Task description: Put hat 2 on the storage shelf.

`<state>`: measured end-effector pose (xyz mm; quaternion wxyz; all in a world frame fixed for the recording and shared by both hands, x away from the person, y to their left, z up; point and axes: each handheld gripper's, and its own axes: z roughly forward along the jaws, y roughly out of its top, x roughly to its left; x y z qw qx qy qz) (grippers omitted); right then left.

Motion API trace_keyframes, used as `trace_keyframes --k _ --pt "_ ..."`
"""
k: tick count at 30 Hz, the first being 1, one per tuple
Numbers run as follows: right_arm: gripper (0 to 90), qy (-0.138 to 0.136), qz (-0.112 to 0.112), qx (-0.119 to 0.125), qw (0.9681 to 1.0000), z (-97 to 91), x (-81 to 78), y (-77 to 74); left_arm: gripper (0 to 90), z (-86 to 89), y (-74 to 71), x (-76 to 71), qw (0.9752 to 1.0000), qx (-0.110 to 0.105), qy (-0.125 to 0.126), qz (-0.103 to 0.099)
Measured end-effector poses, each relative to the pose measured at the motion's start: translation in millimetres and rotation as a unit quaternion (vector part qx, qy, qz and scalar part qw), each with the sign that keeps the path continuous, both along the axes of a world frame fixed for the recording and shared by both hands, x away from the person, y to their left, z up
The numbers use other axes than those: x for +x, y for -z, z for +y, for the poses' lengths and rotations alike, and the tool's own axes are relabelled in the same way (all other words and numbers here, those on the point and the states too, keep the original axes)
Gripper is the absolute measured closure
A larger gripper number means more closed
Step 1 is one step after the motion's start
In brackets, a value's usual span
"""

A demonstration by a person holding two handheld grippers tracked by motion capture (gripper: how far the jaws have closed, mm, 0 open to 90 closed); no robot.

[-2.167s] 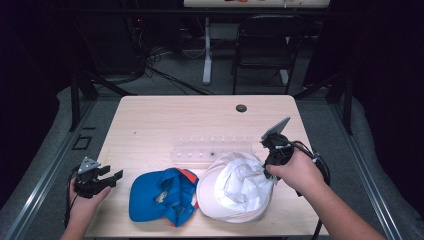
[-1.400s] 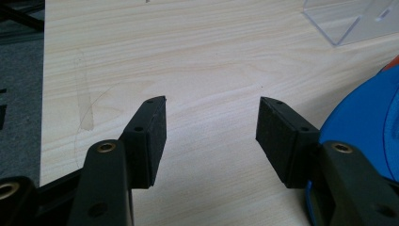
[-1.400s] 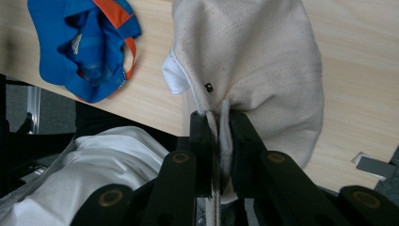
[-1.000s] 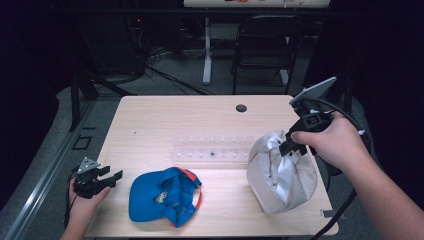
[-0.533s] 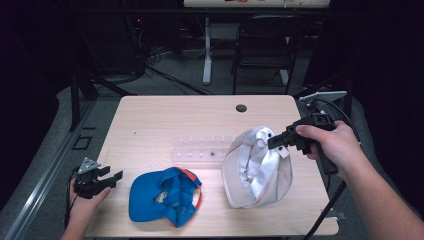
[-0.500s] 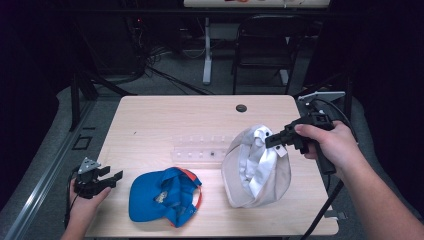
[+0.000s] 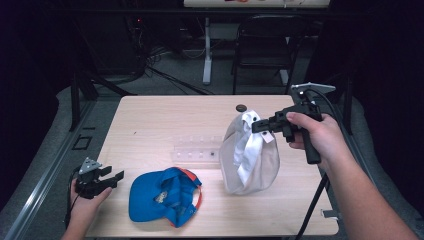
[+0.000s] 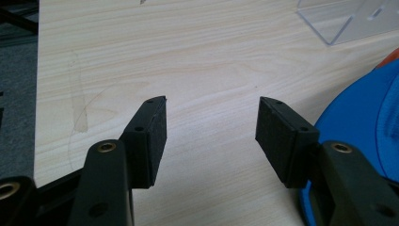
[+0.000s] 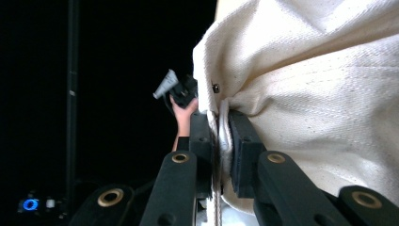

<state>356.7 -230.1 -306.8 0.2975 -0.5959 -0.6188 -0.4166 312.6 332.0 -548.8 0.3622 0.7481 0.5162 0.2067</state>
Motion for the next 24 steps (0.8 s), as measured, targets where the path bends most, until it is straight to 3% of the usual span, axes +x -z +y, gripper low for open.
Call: trace_keyframes --k 6,12,17,24 --pt "81.9 0.01 -0.005 0.045 0.9989 20.1 22.0 0.5 44.0 -1.4 -0.2 -0.8 1.0 0.002 0.004 -0.001" --pt "81.9 0.023 -0.007 0.049 0.9985 36.2 40.3 -0.5 46.0 -1.9 0.1 -0.6 1.0 -0.004 0.007 0.0" --pt "81.9 0.05 -0.01 0.063 0.9967 53.0 63.3 -0.4 46.3 -4.2 0.2 -1.3 0.9999 -0.006 0.011 -0.003" --pt "81.9 0.067 -0.006 0.068 0.9955 67.2 81.8 1.8 46.1 -4.9 0.0 -0.2 0.9999 -0.003 0.015 0.003"
